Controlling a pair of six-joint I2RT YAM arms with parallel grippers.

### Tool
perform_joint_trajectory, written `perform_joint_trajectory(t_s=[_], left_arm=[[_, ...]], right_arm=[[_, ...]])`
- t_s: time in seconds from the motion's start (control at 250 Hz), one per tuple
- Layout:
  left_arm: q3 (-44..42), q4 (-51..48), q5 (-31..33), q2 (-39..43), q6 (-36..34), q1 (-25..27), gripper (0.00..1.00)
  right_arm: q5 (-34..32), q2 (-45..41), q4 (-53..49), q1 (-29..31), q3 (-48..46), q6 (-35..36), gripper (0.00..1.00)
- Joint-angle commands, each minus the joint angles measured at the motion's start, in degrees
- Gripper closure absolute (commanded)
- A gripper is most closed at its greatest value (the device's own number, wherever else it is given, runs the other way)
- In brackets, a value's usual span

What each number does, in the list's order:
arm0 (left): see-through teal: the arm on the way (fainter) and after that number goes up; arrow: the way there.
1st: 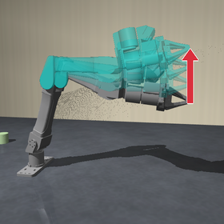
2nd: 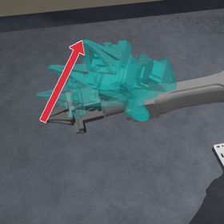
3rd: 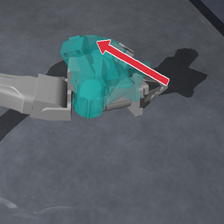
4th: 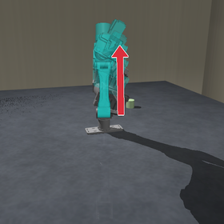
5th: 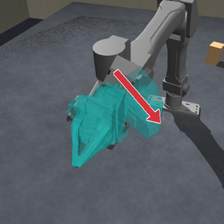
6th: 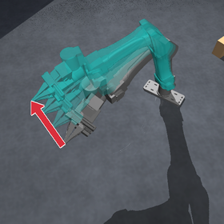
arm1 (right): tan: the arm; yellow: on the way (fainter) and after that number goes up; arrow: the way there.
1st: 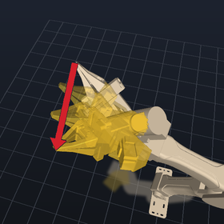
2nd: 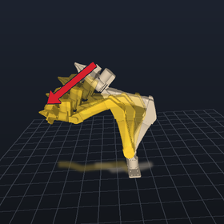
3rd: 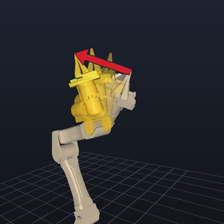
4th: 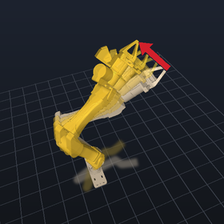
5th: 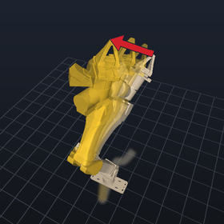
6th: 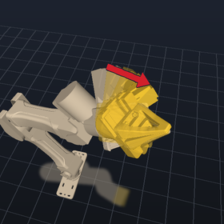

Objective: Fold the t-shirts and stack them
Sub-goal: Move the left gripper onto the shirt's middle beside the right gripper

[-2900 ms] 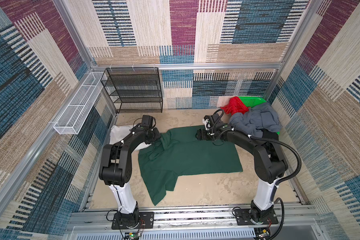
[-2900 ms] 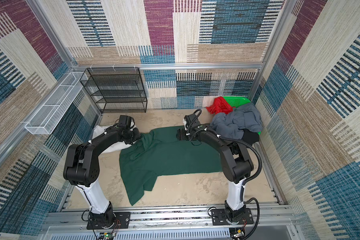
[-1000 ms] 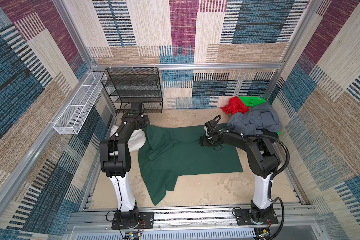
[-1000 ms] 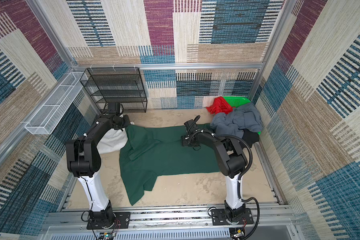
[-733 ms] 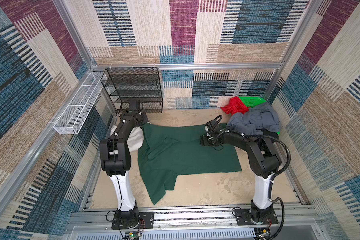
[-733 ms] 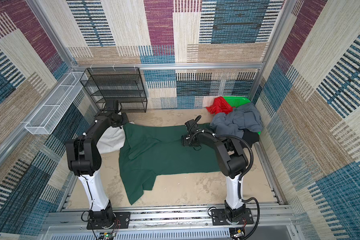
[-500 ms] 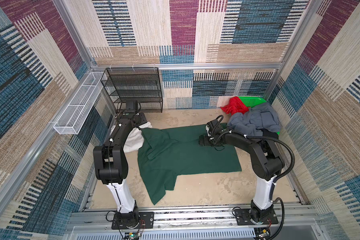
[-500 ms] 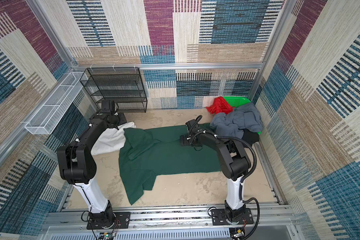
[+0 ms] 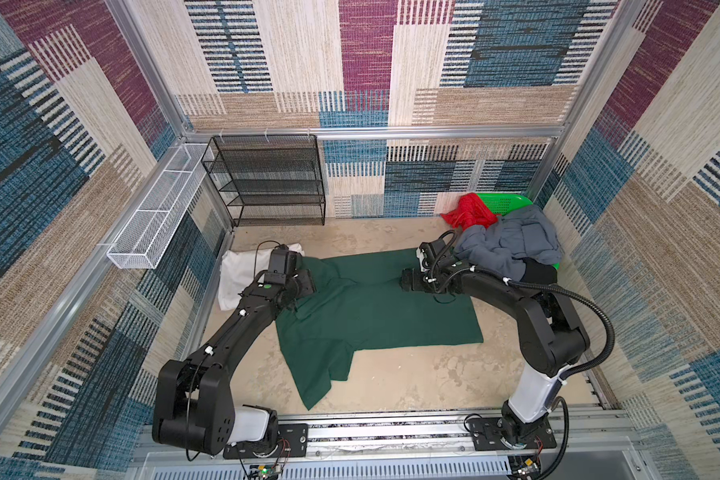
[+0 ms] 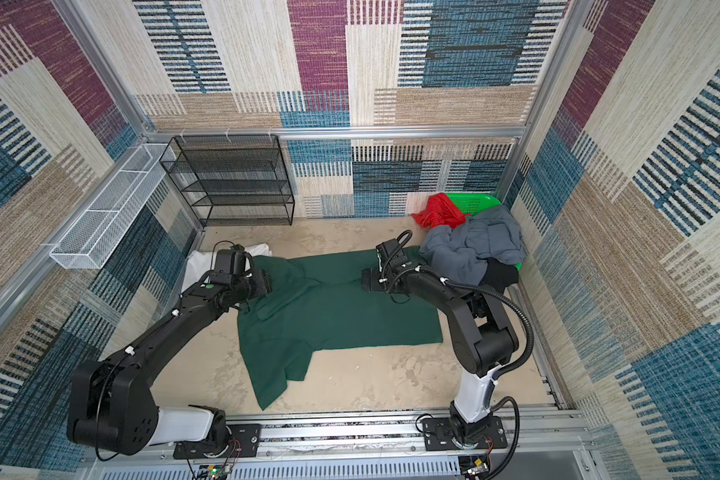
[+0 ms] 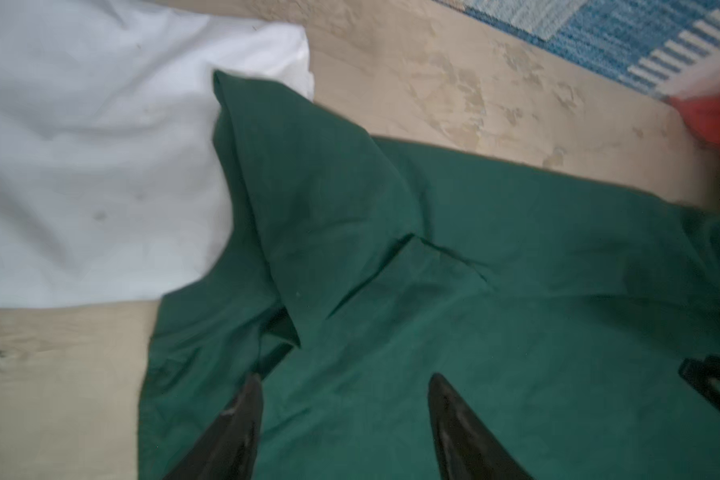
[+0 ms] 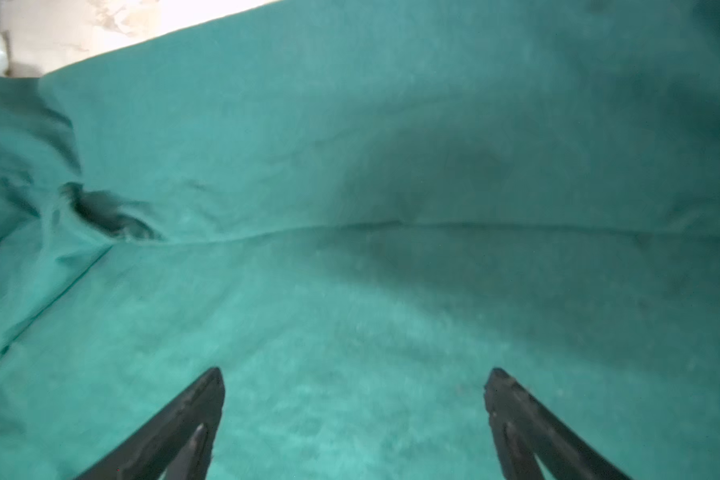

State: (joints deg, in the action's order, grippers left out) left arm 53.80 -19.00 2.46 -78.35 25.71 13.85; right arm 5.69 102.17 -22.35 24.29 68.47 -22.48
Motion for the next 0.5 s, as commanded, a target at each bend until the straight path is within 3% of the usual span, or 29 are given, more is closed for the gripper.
perform_joint_trajectory(t_s=[0.0, 0.268, 0.496], left_arm=[[-0.7, 3.2, 0.5, -1.5, 0.0, 3.2, 0.39], [6.4, 5.0, -4.7, -16.4, -3.6, 4.3, 0.45], [13.2, 2.3, -0.6, -22.9, -2.3, 4.8, 0.49]], right_arm=[[1.6, -2.0, 3.6, 0.0, -2.1, -2.2, 0.02], [1.8, -4.2, 5.3, -1.1, -7.4, -3.2, 0.02], [0.2, -6.3, 5.3, -1.7, -9.9, -2.5, 0.01]])
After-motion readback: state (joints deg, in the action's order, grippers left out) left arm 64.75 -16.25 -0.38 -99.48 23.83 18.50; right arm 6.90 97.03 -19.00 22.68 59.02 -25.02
